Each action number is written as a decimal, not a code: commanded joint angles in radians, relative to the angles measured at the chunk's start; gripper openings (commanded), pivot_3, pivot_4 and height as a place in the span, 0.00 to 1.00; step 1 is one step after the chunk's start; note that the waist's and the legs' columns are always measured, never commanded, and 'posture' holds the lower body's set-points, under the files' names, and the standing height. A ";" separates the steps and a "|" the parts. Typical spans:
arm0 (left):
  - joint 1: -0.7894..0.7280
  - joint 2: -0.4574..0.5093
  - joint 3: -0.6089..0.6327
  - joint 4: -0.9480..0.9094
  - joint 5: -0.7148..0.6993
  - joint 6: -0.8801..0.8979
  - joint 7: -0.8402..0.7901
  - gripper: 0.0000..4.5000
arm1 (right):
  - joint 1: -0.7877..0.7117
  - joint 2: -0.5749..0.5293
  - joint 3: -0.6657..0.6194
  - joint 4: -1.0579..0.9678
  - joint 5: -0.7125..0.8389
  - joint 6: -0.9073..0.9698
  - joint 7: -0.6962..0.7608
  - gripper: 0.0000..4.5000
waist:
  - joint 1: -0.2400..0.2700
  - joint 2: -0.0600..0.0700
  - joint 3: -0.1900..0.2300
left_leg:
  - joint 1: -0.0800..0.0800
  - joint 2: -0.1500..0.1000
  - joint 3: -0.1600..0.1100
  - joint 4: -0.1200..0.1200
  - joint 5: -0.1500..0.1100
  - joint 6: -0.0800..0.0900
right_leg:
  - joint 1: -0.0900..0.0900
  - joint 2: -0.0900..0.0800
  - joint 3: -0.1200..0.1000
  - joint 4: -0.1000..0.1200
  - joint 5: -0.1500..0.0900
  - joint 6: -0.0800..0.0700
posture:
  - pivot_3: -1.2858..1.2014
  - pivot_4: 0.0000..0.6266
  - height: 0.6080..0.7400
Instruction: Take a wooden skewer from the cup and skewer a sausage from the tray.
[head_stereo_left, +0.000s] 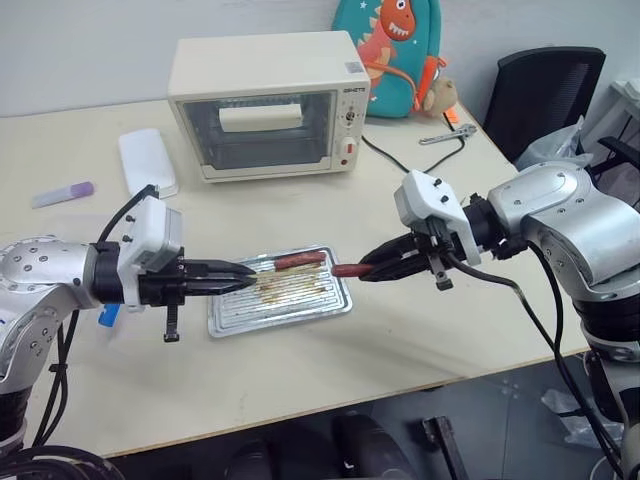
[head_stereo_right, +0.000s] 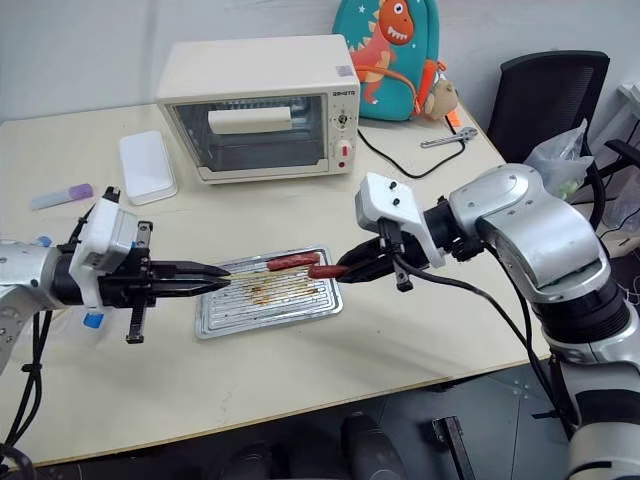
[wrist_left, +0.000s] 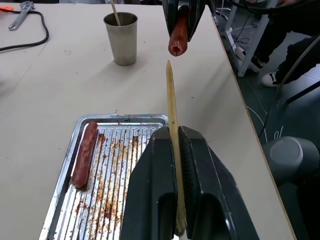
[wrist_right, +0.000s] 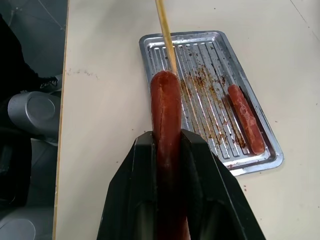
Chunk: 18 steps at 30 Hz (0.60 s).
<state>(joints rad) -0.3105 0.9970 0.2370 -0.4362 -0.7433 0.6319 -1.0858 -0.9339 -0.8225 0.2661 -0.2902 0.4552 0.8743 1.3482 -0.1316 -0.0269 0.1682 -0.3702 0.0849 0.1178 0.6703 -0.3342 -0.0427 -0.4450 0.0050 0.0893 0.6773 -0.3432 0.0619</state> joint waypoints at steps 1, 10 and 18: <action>-0.017 -0.006 0.008 -0.022 -0.012 -0.016 -0.003 0.00 | -0.007 -0.018 -0.033 -0.043 0.021 -0.002 -0.010 0.15 | 0.000 0.000 0.000 | 0.000 0.000 0.000 0.000 0.000 0.000 | 0.000 0.000 0.000 0.000 0.000 0.000 | 0.52 0.24 1.00; -0.026 -0.009 0.005 -0.025 -0.011 -0.016 -0.001 0.00 | 0.013 -0.023 -0.032 -0.062 0.030 -0.008 -0.020 0.15 | 0.010 0.000 0.000 | 0.000 0.000 0.000 0.002 0.000 0.000 | 0.000 0.000 0.000 0.001 0.000 0.000 | 0.52 0.24 1.00; -0.047 -0.003 0.006 -0.022 -0.018 -0.005 -0.002 0.00 | 0.036 -0.029 -0.023 -0.041 0.009 -0.033 -0.020 0.15 | 0.028 0.000 0.000 | -0.001 0.000 0.000 0.004 0.000 0.000 | 0.000 0.000 0.000 0.002 0.000 0.000 | 0.52 0.24 1.00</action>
<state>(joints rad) -0.3435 0.9892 0.2286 -0.4373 -0.7437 0.6326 -1.0845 -0.8918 -0.8314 0.2663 -0.3134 0.4615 0.8573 1.3303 -0.1033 -0.0269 0.1682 -0.3710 0.0848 0.1179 0.6756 -0.3344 -0.0424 -0.4449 0.0051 0.0894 0.6791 -0.3432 0.0619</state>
